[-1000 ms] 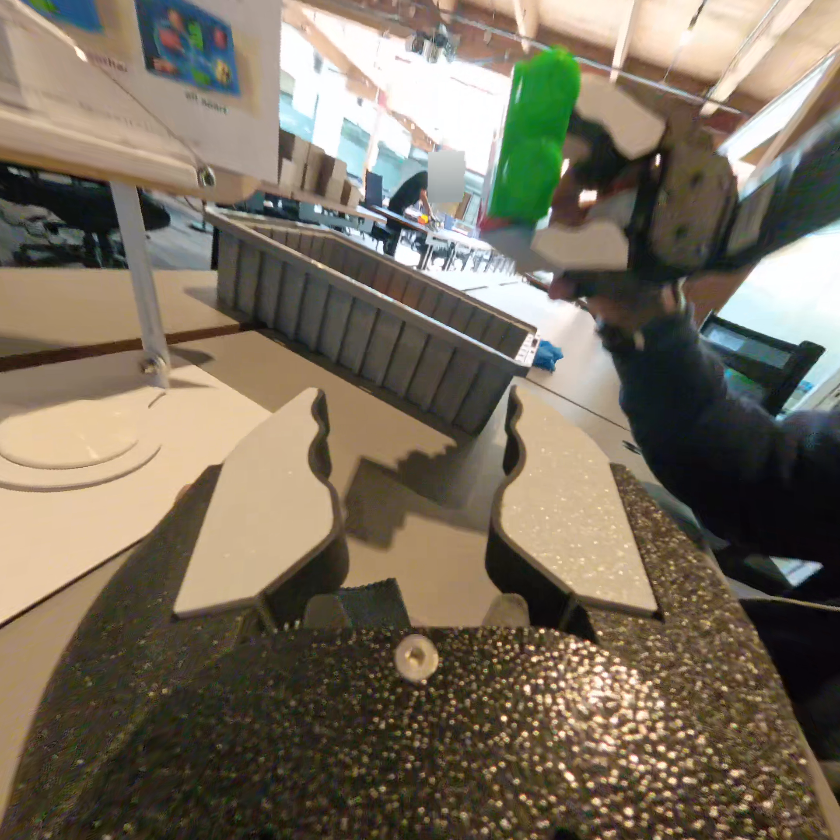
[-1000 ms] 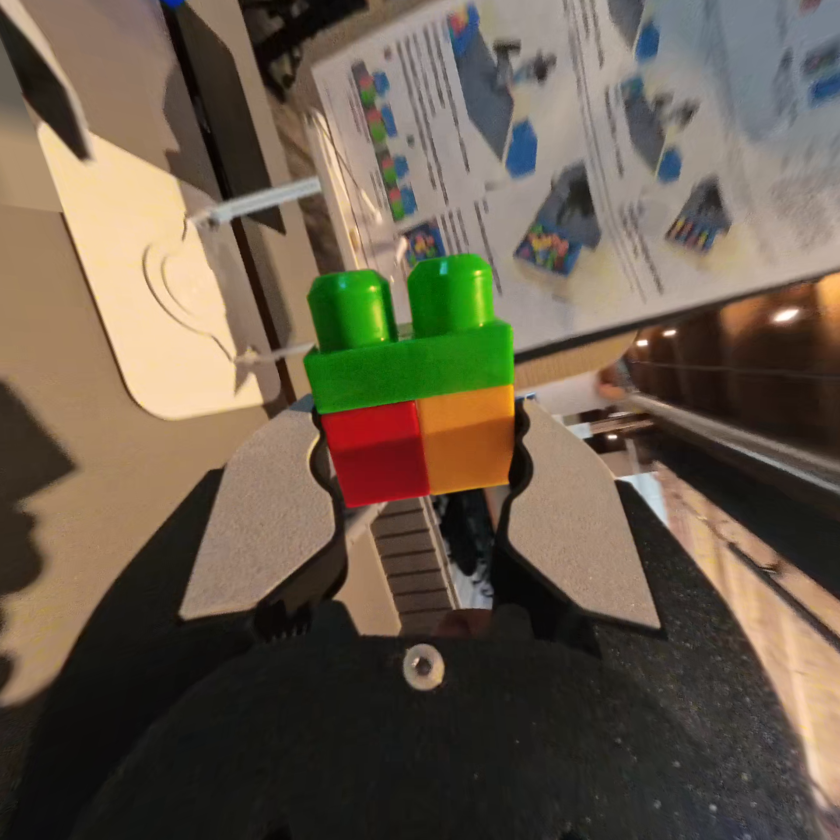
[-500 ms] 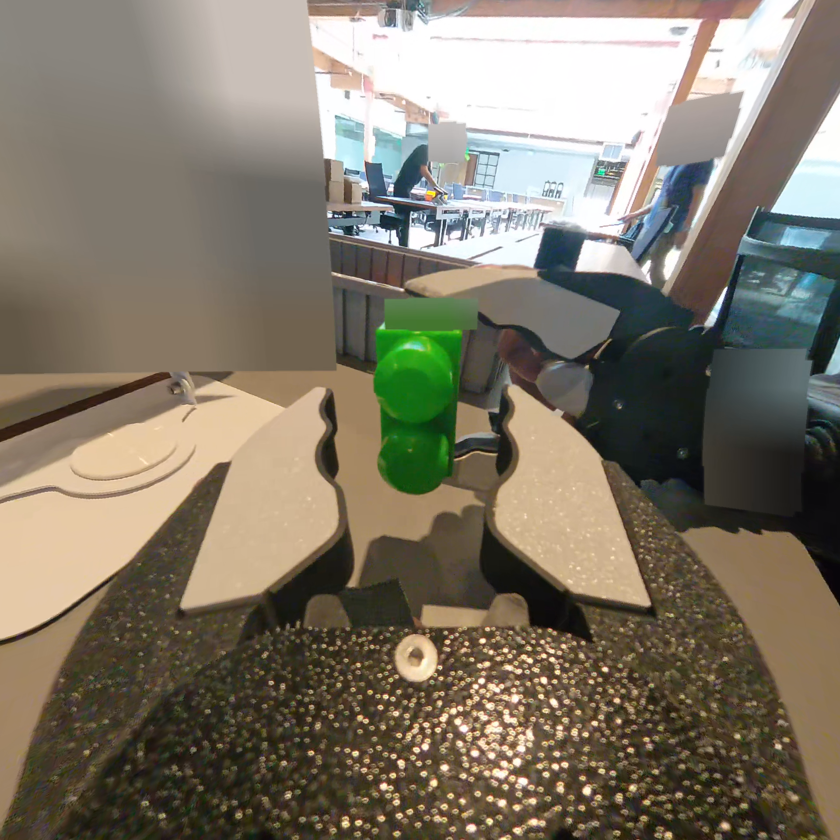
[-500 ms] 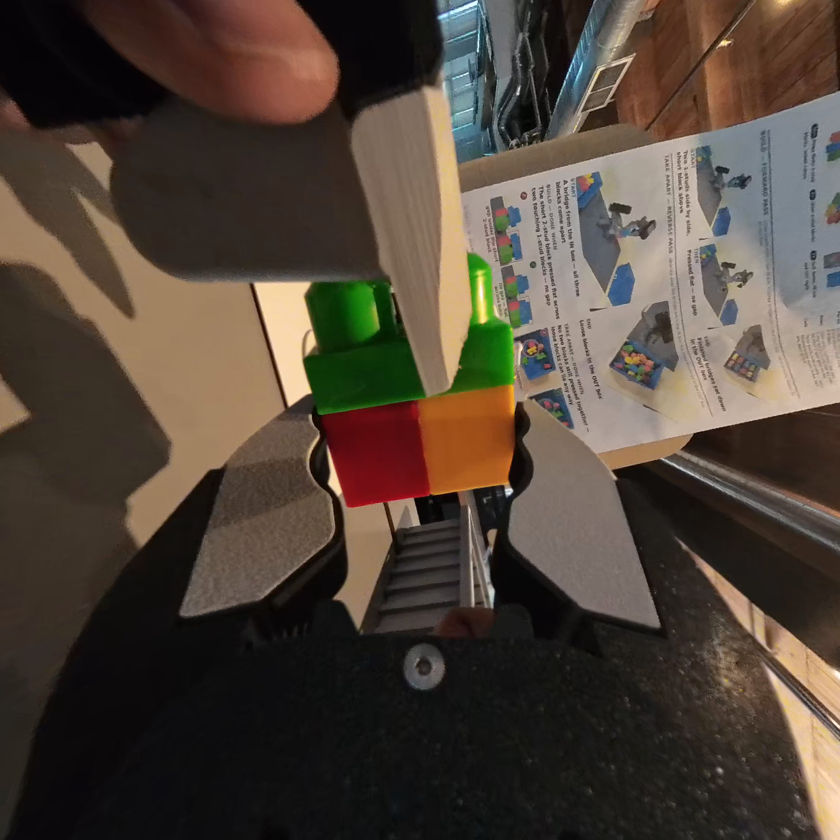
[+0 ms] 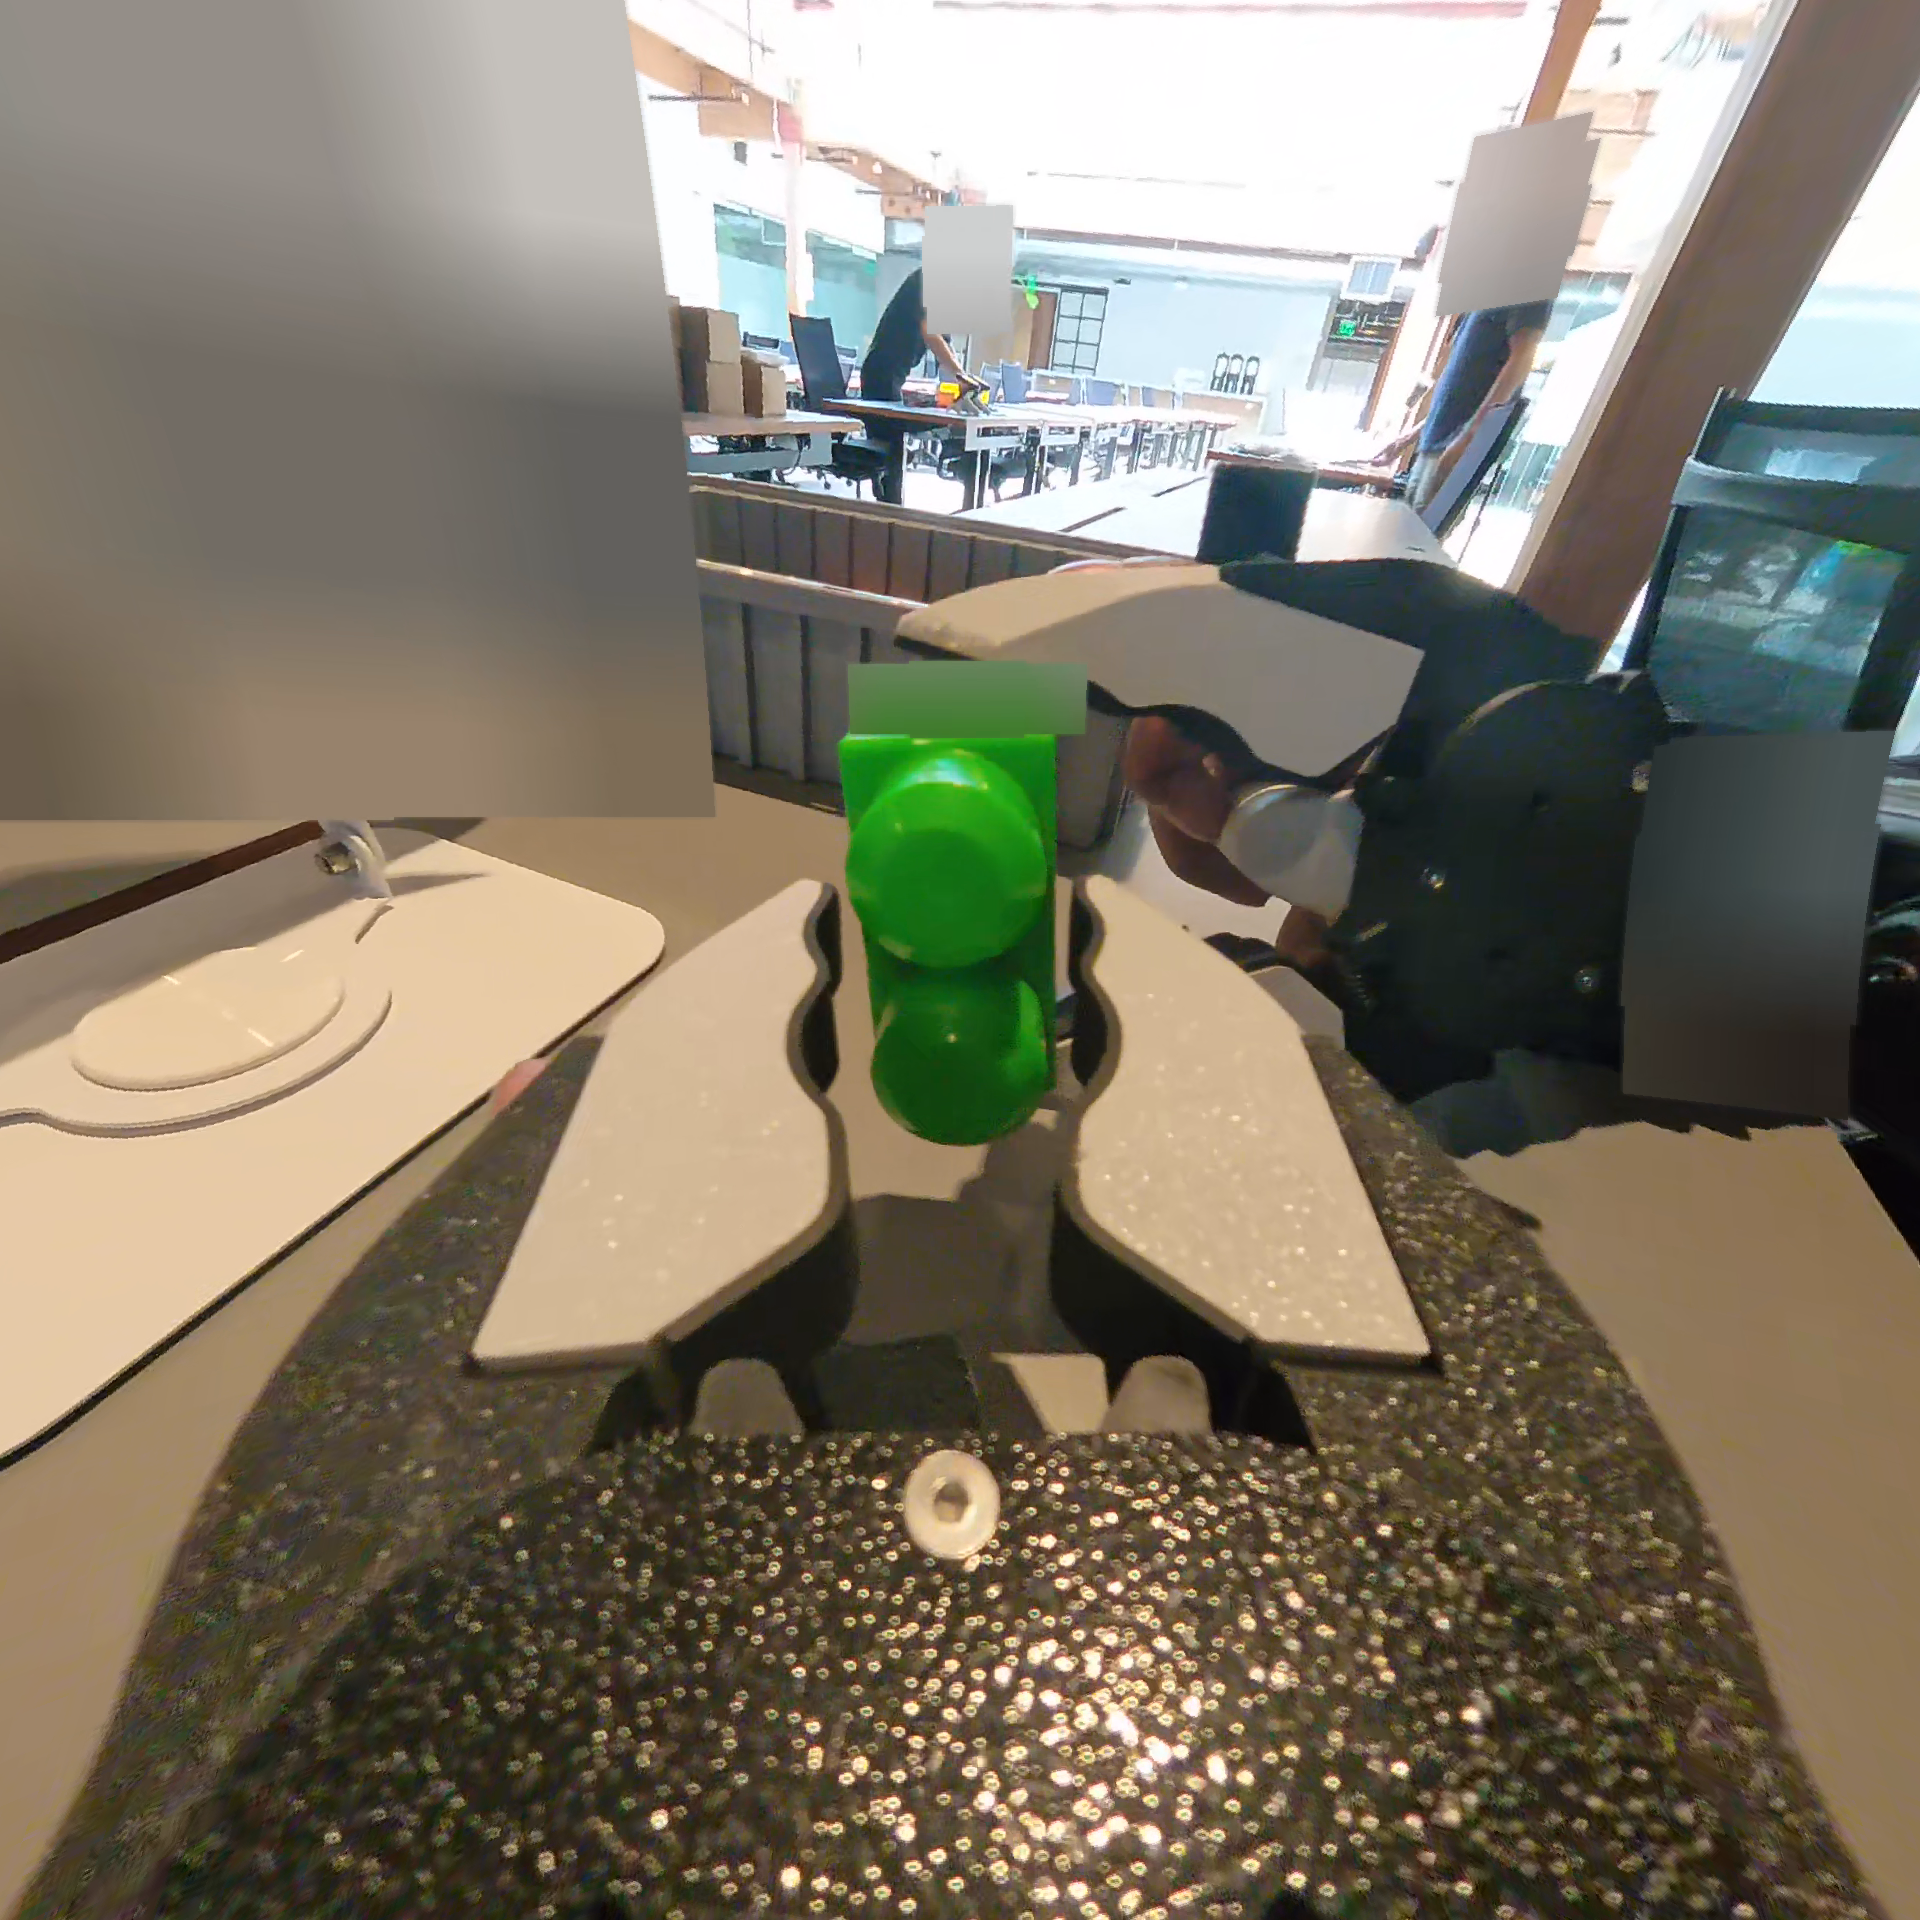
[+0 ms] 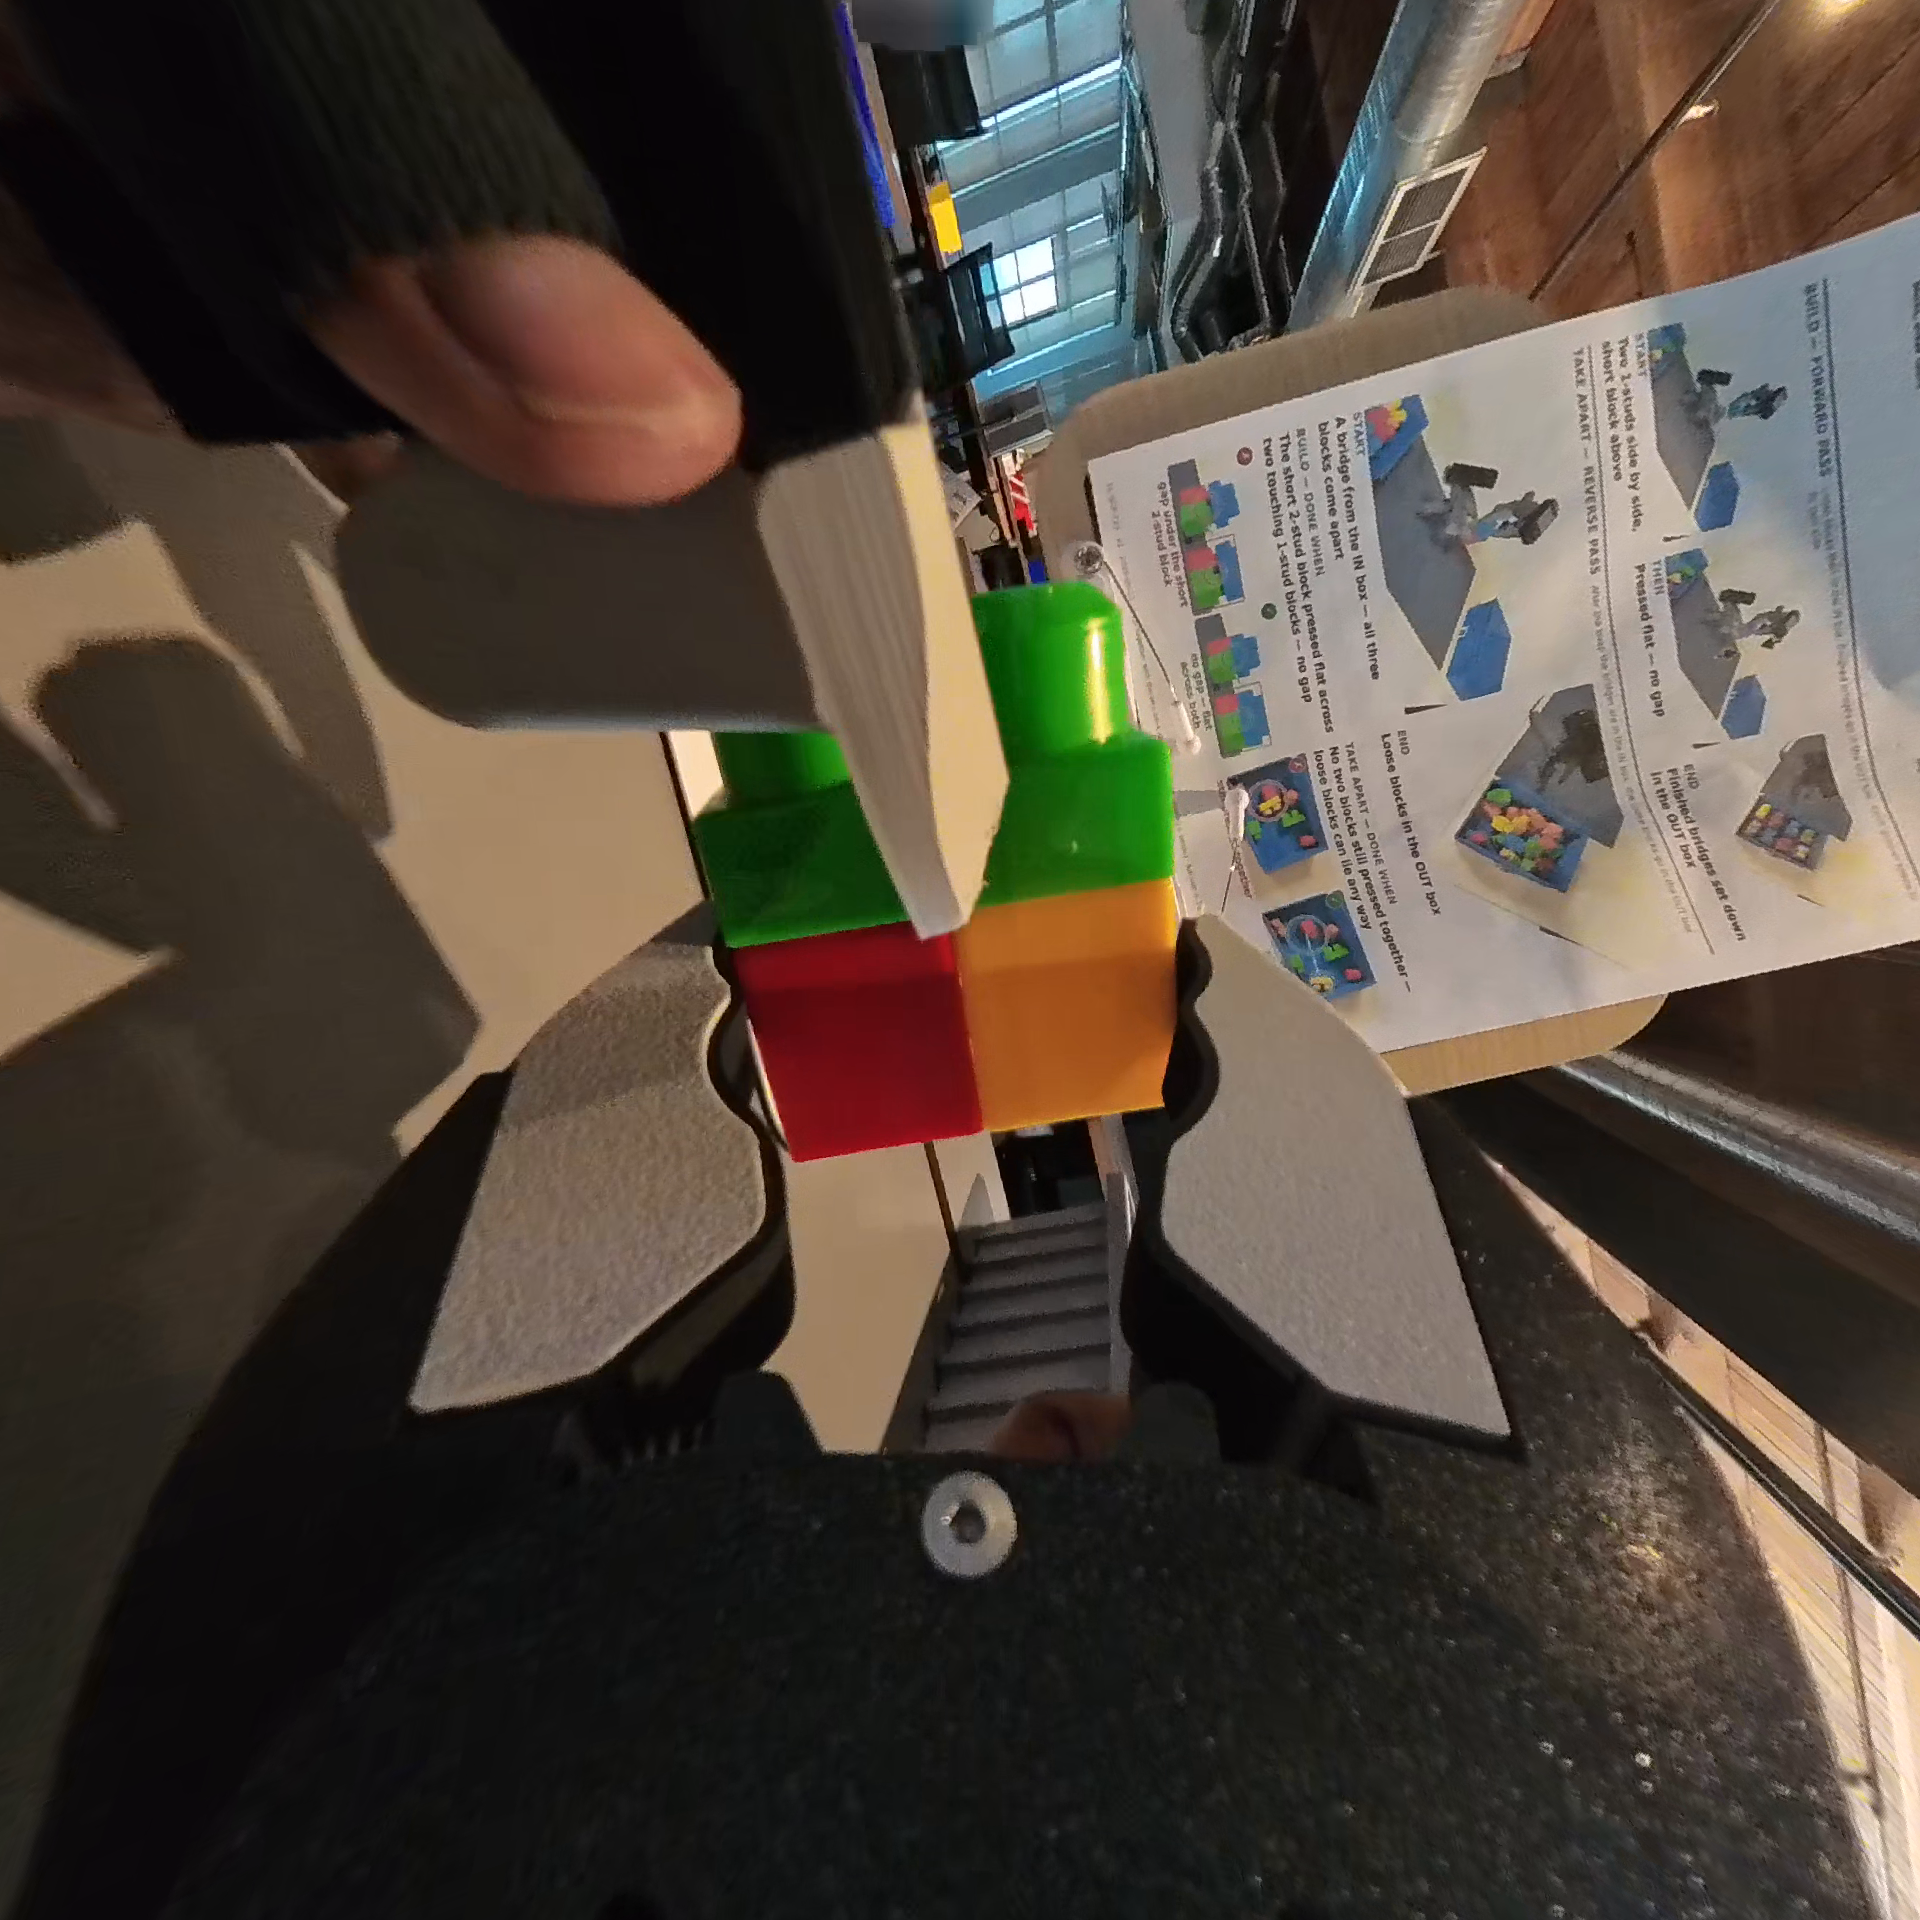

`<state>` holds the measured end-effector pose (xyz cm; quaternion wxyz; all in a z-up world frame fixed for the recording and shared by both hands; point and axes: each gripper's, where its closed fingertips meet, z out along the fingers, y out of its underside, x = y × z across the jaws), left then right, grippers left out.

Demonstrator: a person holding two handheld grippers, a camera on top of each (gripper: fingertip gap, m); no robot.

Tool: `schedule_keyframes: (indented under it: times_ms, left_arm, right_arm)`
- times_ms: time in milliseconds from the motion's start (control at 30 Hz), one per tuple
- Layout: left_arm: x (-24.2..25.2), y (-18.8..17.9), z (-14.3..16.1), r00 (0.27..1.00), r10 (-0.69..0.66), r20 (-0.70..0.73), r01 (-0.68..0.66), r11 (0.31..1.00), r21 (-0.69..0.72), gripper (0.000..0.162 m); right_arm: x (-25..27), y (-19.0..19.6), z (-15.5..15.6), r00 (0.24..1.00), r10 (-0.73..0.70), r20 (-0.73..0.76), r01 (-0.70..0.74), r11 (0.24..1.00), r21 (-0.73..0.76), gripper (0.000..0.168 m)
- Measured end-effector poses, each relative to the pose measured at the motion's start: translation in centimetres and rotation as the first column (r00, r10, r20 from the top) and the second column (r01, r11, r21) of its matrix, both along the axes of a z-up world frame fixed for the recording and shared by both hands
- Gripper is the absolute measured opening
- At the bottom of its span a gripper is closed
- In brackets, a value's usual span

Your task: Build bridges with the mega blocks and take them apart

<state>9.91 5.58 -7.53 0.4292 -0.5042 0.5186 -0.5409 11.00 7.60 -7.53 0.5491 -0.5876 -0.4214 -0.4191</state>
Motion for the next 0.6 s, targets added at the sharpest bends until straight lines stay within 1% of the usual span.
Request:
schedule_keyframes:
  times_ms: [67, 233, 333, 467, 600]
  left_arm:
    - [0.0, -0.1, 0.0, 1.0, -0.011, 0.008, 0.011, 1.0, -0.005, 0.035]
    - [0.0, -0.2, -0.1, 1.0, -0.021, 0.022, 0.021, 0.999, -0.027, 0.035]
    - [-0.1, -0.2, -0.2, 0.999, -0.045, 0.02, 0.046, 0.997, -0.057, 0.035]
    - [-0.3, -0.3, 0.0, 0.998, -0.059, 0.034, 0.061, 0.996, -0.072, 0.035]
    - [-0.5, -0.2, 0.1, 0.998, -0.06, 0.032, 0.061, 0.997, -0.037, 0.034]
  right_arm:
    - [0.0, -0.1, -0.1, 1.0, 0.006, -0.004, -0.006, 1.0, 0.001, 0.078]
    - [0.0, -0.1, -0.2, 1.0, 0.018, -0.02, -0.018, 1.0, -0.002, 0.078]
    - [-0.3, -0.2, -0.3, 0.997, 0.05, -0.054, -0.05, 0.999, -0.012, 0.078]
    - [-0.8, -0.5, -0.5, 0.977, 0.128, -0.169, -0.138, 0.989, -0.052, 0.078]
    - [-1.0, -1.0, -0.2, 0.908, 0.195, -0.37, -0.242, 0.966, -0.085, 0.083]
